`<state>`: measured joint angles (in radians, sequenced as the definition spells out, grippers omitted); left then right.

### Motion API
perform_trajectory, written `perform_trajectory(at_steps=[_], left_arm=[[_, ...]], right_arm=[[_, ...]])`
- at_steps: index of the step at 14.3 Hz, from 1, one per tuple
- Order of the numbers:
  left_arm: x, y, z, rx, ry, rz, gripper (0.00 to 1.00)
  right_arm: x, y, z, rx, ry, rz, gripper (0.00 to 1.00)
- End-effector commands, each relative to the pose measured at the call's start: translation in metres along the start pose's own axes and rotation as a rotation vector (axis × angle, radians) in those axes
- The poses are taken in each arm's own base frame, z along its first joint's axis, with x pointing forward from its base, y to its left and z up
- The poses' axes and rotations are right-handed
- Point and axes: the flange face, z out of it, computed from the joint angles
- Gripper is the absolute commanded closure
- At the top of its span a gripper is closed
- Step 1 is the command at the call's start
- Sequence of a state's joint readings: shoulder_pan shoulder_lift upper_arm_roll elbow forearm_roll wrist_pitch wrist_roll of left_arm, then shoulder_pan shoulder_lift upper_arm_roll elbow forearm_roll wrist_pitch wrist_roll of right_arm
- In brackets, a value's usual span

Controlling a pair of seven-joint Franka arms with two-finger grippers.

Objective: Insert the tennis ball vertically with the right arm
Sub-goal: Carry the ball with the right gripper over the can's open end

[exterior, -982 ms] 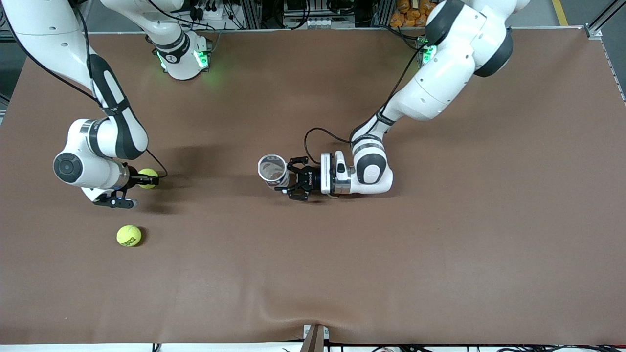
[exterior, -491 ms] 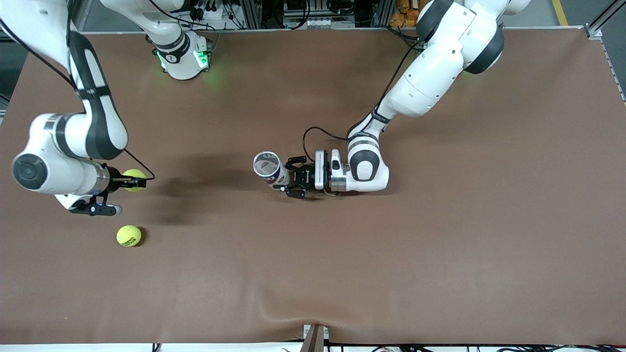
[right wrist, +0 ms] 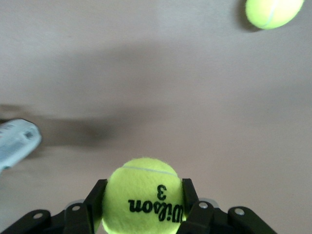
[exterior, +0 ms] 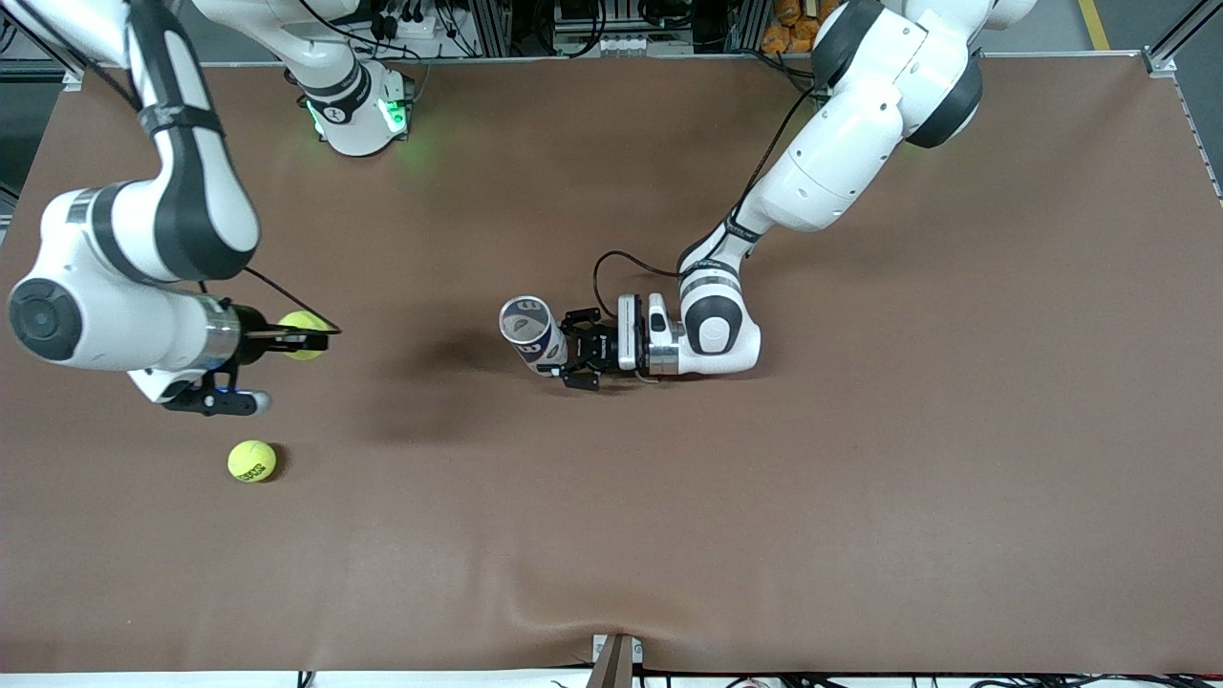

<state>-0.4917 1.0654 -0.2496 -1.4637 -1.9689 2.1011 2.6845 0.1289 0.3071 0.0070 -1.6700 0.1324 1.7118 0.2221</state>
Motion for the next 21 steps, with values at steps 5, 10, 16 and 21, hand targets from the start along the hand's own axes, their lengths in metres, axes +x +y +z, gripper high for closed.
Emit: perform_trajectory(at_steps=[5,10,16,21], left_arm=[[-0.012,0.000,0.000,0.029,-0.008,0.016,0.35],[-0.016,0.002,-0.001,0.035,-0.007,0.007,0.35],[-0.019,0.003,-0.001,0.034,-0.008,0.003,0.34],[-0.020,0.004,-0.001,0.034,-0.009,0.013,0.34]], right_arm=[[-0.059,-0.168,-0.018,-0.021,0.069,0.280,0.77],[-0.084,-0.242,0.002,-0.033,0.091,0.359,0.76],[-0.094,-0.284,0.020,-0.014,0.146,0.300,0.76],[-0.091,-0.293,0.040,-0.079,0.199,0.264,0.76]])
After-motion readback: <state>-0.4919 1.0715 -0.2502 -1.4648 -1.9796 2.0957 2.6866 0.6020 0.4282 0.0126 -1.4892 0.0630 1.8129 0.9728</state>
